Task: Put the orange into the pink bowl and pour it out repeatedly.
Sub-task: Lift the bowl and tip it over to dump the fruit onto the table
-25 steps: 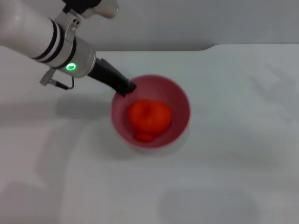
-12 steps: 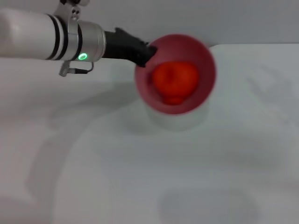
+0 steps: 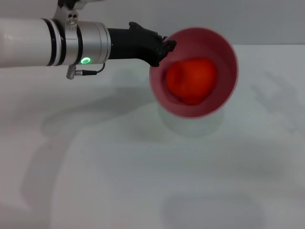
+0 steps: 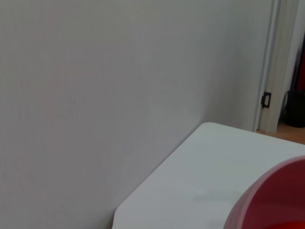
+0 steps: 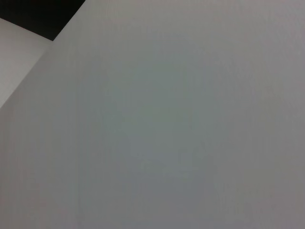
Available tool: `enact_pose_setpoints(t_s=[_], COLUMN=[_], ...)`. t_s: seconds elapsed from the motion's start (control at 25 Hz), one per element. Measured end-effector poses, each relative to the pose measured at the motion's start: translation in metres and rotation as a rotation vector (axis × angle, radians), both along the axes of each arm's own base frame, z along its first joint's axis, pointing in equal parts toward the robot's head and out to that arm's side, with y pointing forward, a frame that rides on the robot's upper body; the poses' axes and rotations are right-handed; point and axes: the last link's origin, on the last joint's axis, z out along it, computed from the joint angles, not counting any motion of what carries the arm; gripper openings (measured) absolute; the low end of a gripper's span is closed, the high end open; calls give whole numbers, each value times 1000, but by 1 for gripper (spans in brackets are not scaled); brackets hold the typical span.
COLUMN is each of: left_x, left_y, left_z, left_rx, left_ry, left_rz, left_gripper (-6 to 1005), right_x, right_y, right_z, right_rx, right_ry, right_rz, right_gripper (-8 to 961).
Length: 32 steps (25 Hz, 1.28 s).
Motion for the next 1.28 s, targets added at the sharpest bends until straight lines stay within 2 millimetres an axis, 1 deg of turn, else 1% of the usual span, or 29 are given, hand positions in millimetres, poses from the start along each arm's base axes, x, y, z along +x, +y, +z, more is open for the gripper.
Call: enact_pose_setpoints(t_s=[0.16,0.52,0.64,0.8,1.04,1.12,1.24,1.28], left_x=[2,0,1,-2,8,17,20,23], left_y=[2,8,8,11,12,5,1,-4], left_z=[-1,-5,-10,-16,-23,-27,-28,-29], left_rx=[-4,37,60,107,192,266,304,345], left_ry=[9,43,82,181,280,309,314,315], left_rz=[-7,-32,-78,-131,-227,-291,-317,-342], left_gripper=[43,43,43,43,43,43,43,43], right_x=[-1,-4,-5,-6,-8,-8,-7,-6], right_y=[1,4,5,6,6,6,5,5], right_z=[0,0,0,0,-1,-2,-3,-4], right_rx=[-1,-2,-2,-2,-8,-11,-16,-18], right_ry=[1,-1,-1,-2,4,6,9,9], right_rz=[4,7,10,14,21,22,18,17], right_gripper=[698,691,688,685,680,678,675,674])
